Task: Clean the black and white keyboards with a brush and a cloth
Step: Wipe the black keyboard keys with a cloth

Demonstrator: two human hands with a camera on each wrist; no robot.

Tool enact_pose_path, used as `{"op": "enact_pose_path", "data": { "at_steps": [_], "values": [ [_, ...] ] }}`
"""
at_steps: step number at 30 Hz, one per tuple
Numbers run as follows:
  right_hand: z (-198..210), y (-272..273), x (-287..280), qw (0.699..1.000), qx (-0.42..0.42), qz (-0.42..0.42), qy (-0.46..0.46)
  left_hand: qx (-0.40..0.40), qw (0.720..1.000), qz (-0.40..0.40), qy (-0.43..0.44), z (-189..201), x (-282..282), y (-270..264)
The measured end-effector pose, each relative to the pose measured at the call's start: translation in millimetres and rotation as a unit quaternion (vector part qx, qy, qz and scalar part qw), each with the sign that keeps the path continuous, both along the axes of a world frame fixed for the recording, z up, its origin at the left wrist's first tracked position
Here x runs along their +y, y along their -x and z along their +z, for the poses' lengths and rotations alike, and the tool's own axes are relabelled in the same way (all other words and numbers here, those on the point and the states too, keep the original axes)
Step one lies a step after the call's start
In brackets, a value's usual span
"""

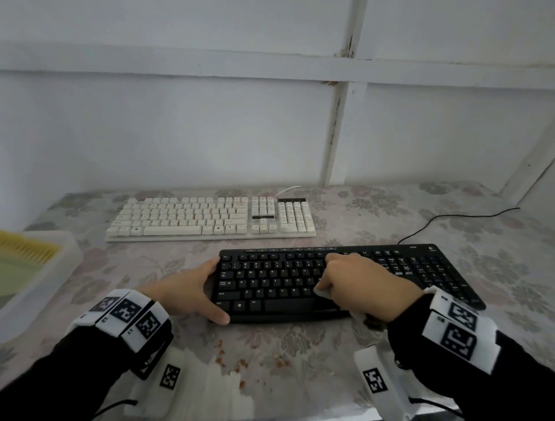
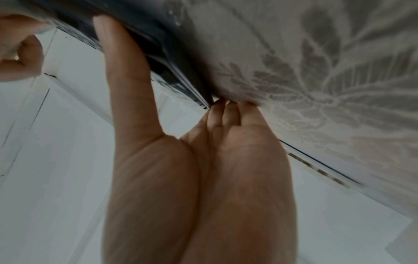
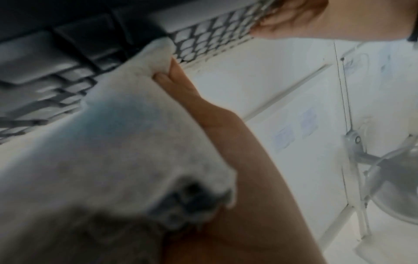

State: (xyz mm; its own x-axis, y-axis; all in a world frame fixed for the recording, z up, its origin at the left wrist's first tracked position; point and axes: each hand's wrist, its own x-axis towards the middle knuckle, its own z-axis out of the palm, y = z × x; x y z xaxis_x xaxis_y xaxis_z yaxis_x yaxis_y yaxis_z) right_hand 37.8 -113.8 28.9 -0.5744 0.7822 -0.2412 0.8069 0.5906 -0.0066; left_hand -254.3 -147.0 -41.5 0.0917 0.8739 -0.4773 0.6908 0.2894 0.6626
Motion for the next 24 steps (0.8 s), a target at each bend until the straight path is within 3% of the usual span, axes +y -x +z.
{"op": "enact_pose_path", "data": {
  "at_steps": [4, 10, 24],
  "values": [
    [-8, 48, -10, 0.992, 0.102, 0.074, -0.001, -0.008, 1.0, 0.009, 0.0, -6, 1, 4],
    [-20, 94, -32, 0.989, 0.094, 0.115, 0.015, 0.004, 1.0, 0.005, 0.005, -4, 2, 4],
    [-28, -34, -3, 0.997, 0.031, -0.032, -0.055, -0.007, 1.0, 0.001, 0.0, 2, -3, 0]
  ]
}}
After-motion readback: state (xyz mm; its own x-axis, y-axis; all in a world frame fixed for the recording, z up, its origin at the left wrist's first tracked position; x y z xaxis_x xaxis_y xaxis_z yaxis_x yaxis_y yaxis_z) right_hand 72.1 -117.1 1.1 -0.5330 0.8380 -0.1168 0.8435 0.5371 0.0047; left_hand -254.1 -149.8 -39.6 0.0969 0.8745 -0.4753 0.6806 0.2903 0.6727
